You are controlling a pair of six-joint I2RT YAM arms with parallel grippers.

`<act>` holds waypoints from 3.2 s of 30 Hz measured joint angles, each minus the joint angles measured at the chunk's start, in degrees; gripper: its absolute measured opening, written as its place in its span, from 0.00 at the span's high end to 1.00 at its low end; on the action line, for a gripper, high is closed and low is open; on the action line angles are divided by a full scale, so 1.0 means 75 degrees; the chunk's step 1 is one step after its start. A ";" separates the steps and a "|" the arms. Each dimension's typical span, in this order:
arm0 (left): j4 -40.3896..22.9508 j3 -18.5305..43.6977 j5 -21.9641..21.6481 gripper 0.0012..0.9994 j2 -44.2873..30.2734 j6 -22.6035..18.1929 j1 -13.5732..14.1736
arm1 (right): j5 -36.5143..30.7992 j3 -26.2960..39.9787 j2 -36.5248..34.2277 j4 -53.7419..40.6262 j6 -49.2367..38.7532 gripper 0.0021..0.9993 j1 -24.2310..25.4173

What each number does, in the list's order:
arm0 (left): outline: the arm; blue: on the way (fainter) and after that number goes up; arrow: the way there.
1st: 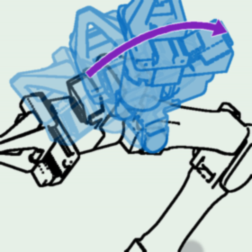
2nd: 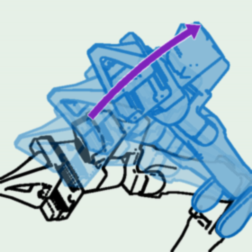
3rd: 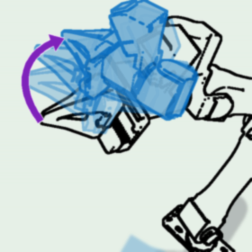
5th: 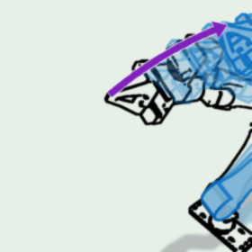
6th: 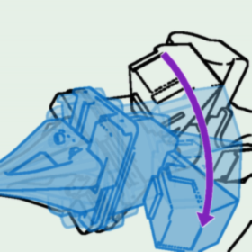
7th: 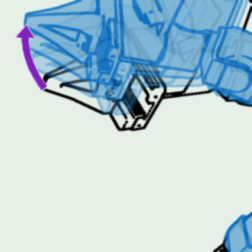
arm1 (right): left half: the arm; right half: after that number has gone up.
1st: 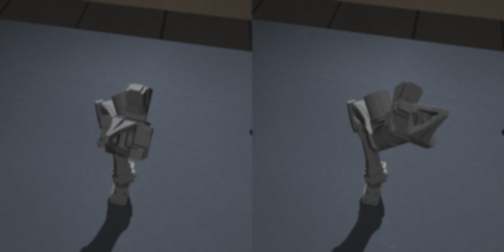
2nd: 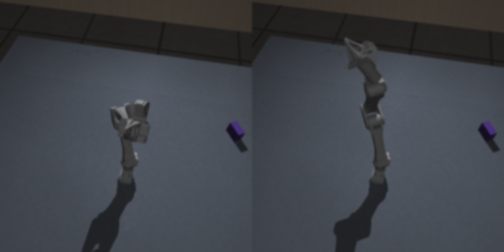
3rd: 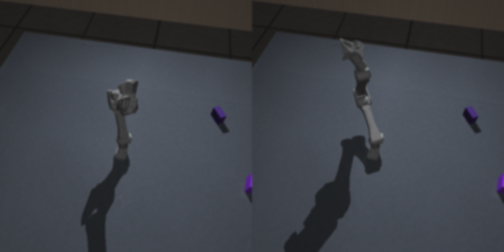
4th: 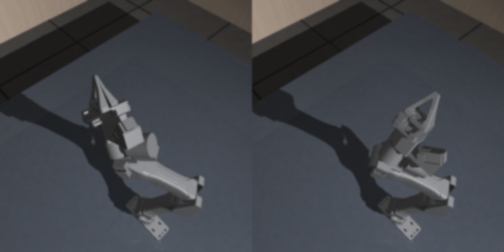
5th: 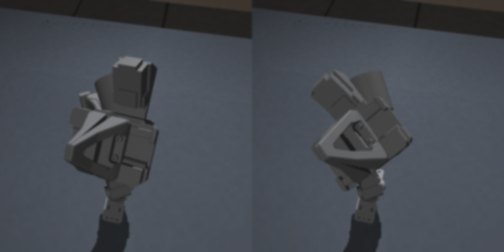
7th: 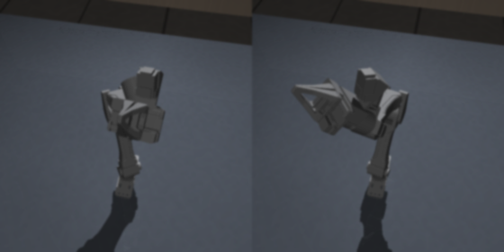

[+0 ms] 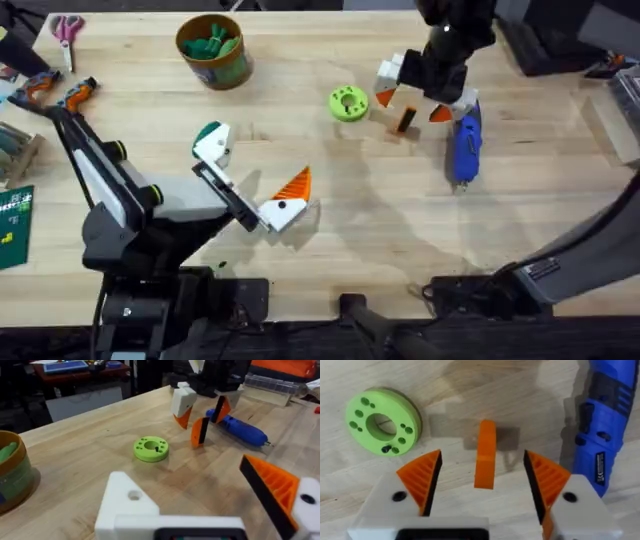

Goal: Pick up the gripper from the table and insert it into the empty holder that is missing its gripper. Then pick up a screw, insert it into the mounting hole, and use the screwdriver to tighten it. Finally, clean up the table by picking up the vegetable and placing it into the bucket.

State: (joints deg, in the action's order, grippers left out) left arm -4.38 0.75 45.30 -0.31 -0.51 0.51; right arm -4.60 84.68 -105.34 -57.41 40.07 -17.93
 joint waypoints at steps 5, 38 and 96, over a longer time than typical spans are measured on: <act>0.0000 0.0000 -0.0003 0.01 0.0000 0.0002 0.0000 | 0.0020 0.0000 -0.0139 -0.0045 -0.0002 0.06 0.0000; 0.0000 0.0000 0.0020 0.01 -0.0001 -0.0001 0.0000 | 0.3409 0.0580 0.1471 -0.0159 -0.2255 0.99 0.0035; -0.0052 0.0000 0.0493 0.01 -0.0001 0.0000 0.0000 | 1.0981 -0.3832 0.0891 0.7444 -0.1630 0.99 -0.1000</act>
State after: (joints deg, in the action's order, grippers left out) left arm -4.77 0.75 48.99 -0.32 -0.51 0.51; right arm 77.76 55.94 -98.66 -1.58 27.85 -25.44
